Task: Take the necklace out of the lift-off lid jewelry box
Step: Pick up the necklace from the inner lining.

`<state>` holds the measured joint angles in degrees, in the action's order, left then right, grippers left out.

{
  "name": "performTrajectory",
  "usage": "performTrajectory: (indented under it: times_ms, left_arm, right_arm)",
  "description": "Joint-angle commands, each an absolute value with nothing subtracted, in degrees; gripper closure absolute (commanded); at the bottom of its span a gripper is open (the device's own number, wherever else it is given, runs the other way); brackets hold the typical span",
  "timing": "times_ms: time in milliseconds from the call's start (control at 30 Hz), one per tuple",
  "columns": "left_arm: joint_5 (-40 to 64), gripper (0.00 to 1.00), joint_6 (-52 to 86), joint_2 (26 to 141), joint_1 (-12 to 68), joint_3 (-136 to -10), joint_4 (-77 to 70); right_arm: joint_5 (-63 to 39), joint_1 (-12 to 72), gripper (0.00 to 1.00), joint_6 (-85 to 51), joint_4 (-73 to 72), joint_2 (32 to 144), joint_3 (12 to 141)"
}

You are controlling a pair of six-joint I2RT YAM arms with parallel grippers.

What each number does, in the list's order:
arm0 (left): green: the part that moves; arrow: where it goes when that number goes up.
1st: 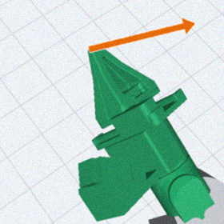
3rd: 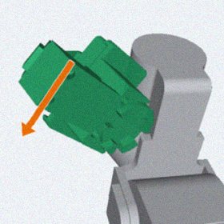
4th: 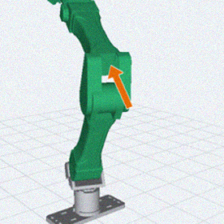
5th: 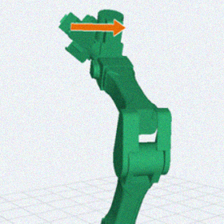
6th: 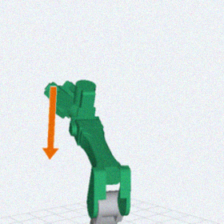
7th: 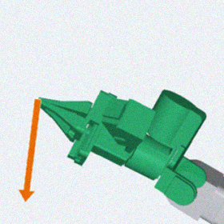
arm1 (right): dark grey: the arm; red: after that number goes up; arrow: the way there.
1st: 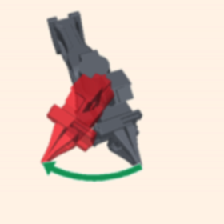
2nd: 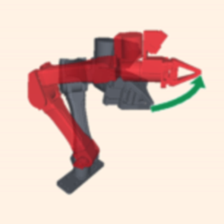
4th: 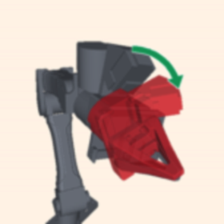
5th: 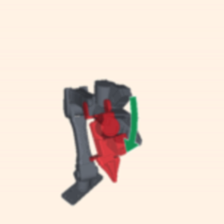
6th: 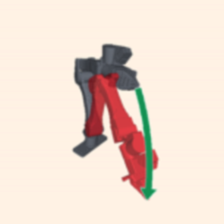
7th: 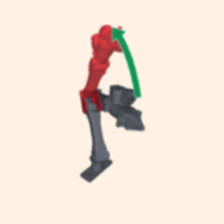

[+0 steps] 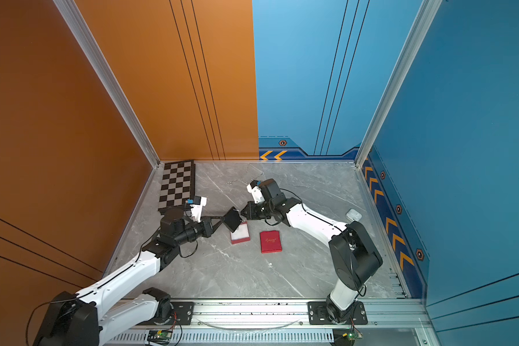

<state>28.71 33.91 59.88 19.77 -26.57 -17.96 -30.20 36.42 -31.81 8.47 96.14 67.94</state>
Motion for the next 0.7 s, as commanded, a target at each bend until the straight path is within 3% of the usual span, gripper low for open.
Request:
performTrajectory:
  times_ms: [0,233,667]
  left_arm:
    - [27.96,1.0,32.85,59.33,19.33,-26.85,-17.5]
    - [28.37,1.0,32.87,59.33,19.33,-26.97,-17.53]
    - [29.62,1.0,32.87,59.15,20.49,-27.16,-17.6]
  right_arm:
    - [-30.21,36.56,0.93,-30.77,9.97,97.19,68.83]
    - [-29.24,36.19,0.95,-30.33,9.57,98.21,70.44]
    - [-18.7,35.6,0.98,-30.61,8.31,99.32,74.81]
